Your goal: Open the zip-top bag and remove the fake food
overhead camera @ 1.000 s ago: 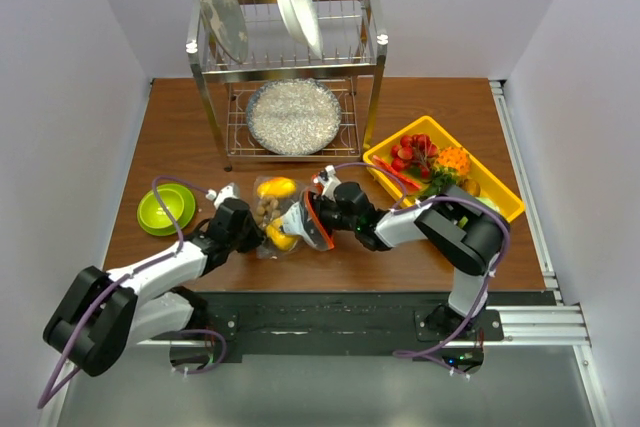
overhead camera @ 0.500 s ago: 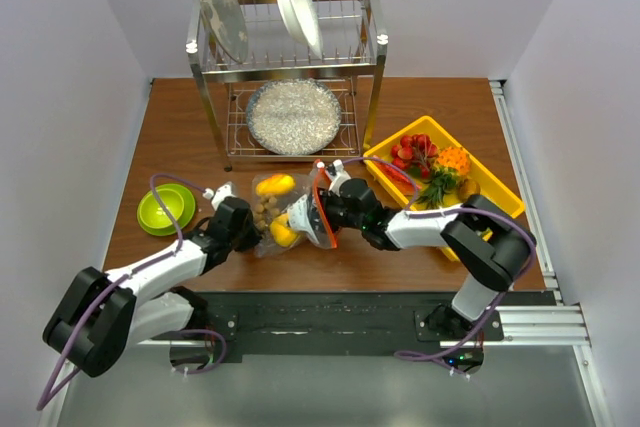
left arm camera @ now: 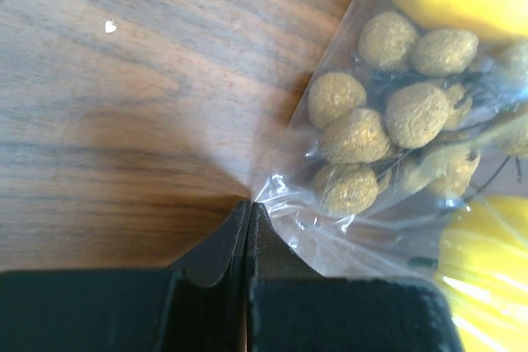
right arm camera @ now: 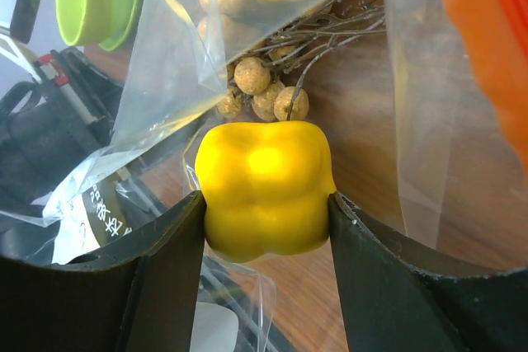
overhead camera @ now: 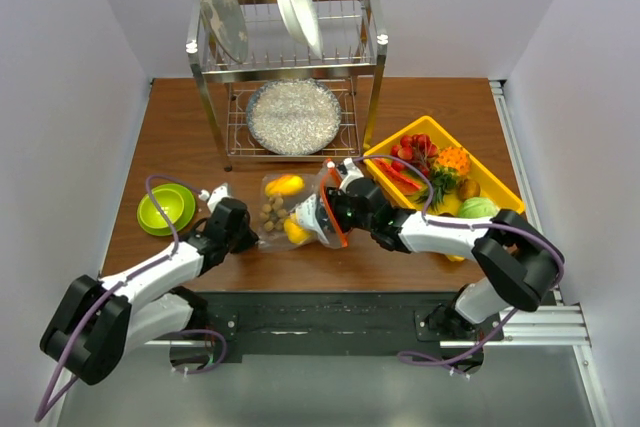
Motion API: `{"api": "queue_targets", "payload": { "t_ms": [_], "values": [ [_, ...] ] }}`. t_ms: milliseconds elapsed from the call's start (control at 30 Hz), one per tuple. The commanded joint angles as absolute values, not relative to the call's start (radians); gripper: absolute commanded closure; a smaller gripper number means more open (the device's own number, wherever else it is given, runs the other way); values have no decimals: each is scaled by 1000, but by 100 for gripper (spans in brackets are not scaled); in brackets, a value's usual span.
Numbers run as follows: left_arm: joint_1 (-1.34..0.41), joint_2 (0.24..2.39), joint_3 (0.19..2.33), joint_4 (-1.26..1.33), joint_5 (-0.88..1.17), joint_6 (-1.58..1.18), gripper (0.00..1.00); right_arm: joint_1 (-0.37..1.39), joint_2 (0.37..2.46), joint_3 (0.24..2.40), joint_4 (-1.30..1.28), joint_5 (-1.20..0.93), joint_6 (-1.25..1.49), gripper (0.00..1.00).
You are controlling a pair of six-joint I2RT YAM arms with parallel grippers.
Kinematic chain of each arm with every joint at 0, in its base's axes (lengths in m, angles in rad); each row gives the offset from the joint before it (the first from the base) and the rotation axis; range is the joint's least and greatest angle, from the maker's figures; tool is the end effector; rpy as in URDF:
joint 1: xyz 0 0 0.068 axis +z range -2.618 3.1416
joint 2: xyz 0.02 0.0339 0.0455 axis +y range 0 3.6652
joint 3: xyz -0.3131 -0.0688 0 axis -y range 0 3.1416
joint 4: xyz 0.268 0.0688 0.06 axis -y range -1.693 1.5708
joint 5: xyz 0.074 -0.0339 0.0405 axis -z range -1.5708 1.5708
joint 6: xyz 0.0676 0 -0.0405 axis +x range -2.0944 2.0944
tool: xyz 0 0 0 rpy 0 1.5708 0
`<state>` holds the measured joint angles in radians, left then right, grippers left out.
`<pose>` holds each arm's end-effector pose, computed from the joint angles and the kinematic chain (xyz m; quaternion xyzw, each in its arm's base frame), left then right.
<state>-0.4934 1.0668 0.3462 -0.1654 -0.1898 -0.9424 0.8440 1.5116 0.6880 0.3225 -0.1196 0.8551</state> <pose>0.1809 -0.0828 0.1472 -0.2398 0.9071 -0.1526 0.3105 0.2275 0.2680 0.2024 -0.0257 0.8590 0.4161 0.2974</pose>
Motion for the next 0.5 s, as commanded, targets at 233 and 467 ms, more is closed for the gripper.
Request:
{"api": "queue_targets", "payload": {
  "t_ms": [233,467],
  "values": [
    [-488,885,452,-264,-55,-805,76,833,1643,641,567,-248,979,45],
    [-488,905,425,-221,20,-850,86,830,1612,623,555,-203,1009,17]
  ]
}}
